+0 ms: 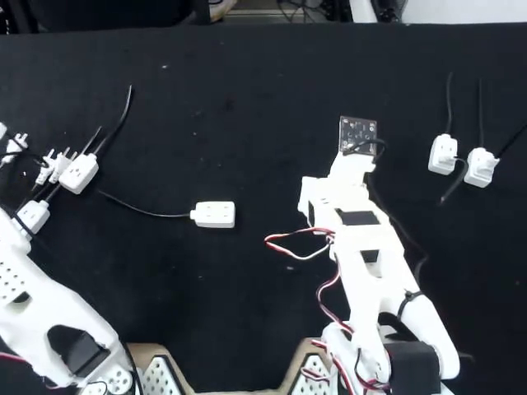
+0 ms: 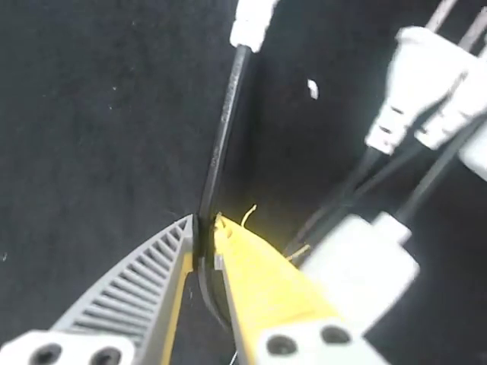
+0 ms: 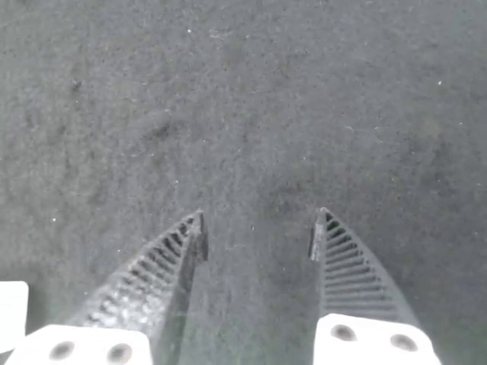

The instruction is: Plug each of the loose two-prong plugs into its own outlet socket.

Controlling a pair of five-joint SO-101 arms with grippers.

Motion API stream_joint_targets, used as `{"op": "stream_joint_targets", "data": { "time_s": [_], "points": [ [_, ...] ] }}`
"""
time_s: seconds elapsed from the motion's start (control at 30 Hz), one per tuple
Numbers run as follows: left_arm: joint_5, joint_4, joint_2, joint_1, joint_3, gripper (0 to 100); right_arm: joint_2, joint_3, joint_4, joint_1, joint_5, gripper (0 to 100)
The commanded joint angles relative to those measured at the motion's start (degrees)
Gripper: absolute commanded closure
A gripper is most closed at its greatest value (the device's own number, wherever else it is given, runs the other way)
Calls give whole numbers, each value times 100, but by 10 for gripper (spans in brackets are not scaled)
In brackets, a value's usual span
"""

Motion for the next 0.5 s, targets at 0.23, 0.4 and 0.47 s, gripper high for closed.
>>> {"op": "stream_joint_targets", "data": {
  "time_s": [0.23, 0.4, 0.47],
  "points": [
    [-44, 905, -1688, 22, -207, 971, -224, -154, -97, -70, -53, 787],
    [-53, 1284, -2462, 31, -198, 971, -224, -154, -97, -70, -53, 787],
    [-53, 1503, -2725, 57, -154, 971, -224, -154, -97, -70, -53, 787]
  ]
}}
